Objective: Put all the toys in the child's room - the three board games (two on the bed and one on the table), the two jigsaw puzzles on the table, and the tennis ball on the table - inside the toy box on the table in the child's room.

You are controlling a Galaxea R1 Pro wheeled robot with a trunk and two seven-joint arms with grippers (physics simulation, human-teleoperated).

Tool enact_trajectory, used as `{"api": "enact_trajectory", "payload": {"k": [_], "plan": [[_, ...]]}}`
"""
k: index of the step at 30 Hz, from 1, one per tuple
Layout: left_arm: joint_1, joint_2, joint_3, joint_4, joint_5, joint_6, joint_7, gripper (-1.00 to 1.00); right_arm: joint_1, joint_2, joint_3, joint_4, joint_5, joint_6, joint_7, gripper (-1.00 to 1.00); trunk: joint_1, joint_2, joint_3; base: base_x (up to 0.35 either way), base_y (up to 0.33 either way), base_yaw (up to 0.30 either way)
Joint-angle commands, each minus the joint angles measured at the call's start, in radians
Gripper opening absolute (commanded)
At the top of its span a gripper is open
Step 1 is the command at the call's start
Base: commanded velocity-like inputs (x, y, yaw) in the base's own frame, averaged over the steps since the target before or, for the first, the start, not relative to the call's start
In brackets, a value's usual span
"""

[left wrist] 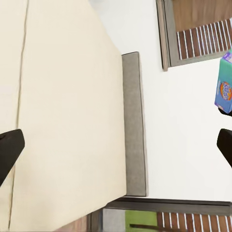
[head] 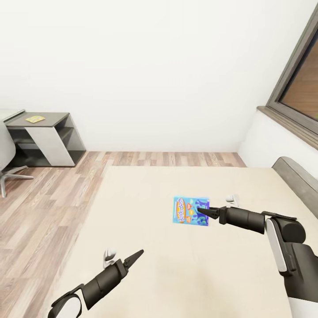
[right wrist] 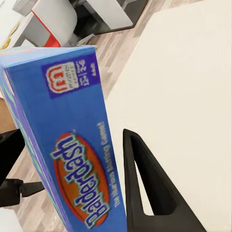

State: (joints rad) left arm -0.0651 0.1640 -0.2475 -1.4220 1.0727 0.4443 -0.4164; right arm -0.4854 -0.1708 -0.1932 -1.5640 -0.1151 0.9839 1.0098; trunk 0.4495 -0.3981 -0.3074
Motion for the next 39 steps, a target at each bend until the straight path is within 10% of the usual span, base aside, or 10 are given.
{"api": "enact_trajectory", "payload": {"k": [1,39], "plan": [[-0.001,0.001,-0.001,0.0,0.011,0.006,0.001,1.0,-0.001,0.0,0.0,-0.001,-0.008,0.009,0.0,-1.0,0.001,-0.002,-0.002,0.0,0.296,0.0],[-0.001,0.001,-0.001,0.0,0.011,0.006,0.001,1.0,-0.001,-0.001,-0.002,-0.001,-0.009,0.009,0.001,-1.0,0.001,-0.002,-0.002,0.0,0.296,0.0]]}}
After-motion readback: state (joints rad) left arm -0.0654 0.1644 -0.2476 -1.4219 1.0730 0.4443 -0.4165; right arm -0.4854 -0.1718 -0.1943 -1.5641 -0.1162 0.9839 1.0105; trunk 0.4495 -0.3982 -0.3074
